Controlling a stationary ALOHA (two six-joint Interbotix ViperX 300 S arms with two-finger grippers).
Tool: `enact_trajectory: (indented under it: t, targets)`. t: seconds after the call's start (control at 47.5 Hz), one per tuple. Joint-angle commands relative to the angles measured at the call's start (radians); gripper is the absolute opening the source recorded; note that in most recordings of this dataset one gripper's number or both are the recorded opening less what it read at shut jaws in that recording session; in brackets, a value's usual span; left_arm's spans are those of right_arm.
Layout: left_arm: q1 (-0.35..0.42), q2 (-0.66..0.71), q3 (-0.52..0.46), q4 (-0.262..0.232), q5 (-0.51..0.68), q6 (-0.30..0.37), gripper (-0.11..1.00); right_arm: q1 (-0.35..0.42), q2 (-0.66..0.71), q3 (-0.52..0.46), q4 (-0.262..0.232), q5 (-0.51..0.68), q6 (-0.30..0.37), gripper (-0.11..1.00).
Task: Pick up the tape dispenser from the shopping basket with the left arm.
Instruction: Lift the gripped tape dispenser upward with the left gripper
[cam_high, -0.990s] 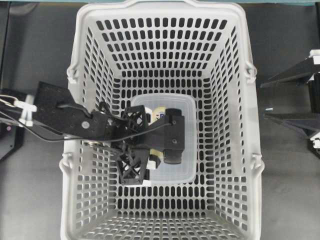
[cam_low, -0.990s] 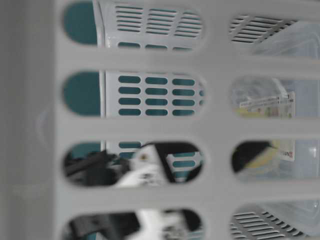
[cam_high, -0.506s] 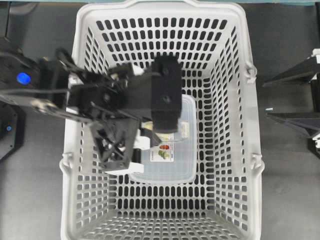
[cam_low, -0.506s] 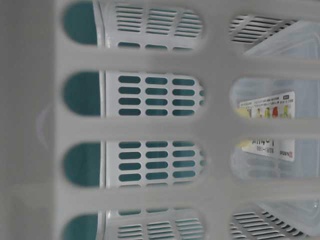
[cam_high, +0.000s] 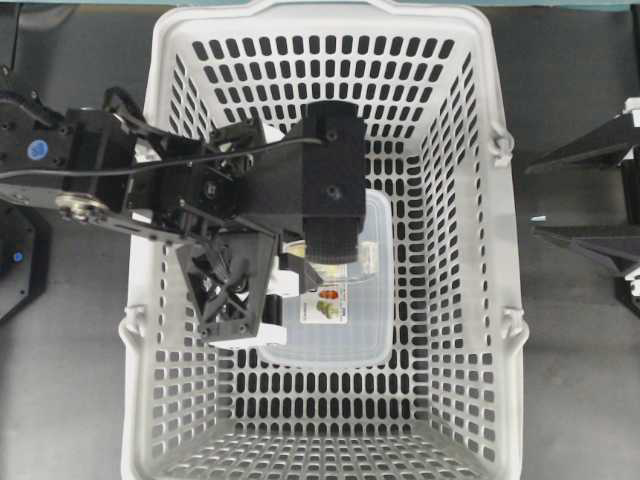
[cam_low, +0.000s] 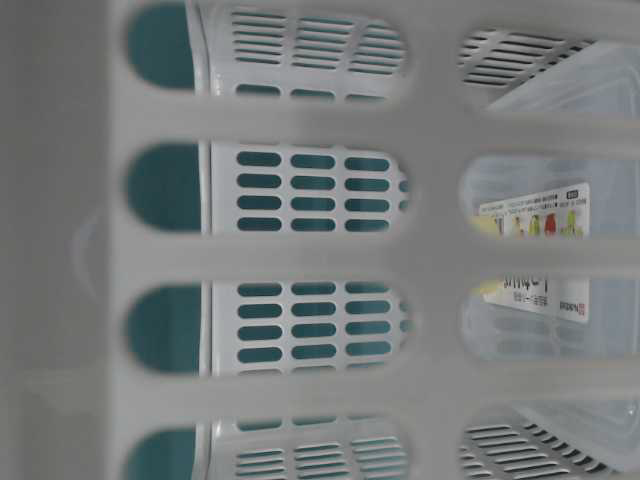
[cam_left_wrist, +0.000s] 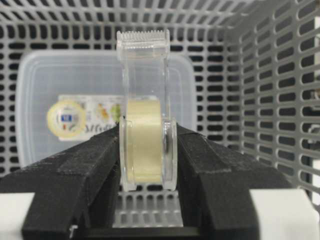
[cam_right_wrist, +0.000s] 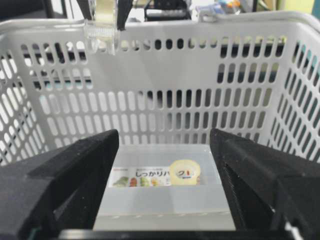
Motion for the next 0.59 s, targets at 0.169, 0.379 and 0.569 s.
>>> enact_trajectory:
  t: [0.169, 0.379, 0.569]
  targets:
    - [-0.002, -0.009, -0.011, 0.003, -0.021, -0.002, 0.28, 0.002, 0.003, -0.009, 0.003, -0.009, 0.002, 0.71]
    - [-0.002, -0.006, -0.006, 0.003, -0.038, -0.002, 0.28, 0.002, 0.003, -0.009, 0.003, -0.006, 0.002, 0.71]
    - [-0.005, -0.005, -0.002, 0.003, -0.038, -0.002, 0.28, 0.0, 0.003, -0.008, 0.005, -0.005, 0.002, 0.71]
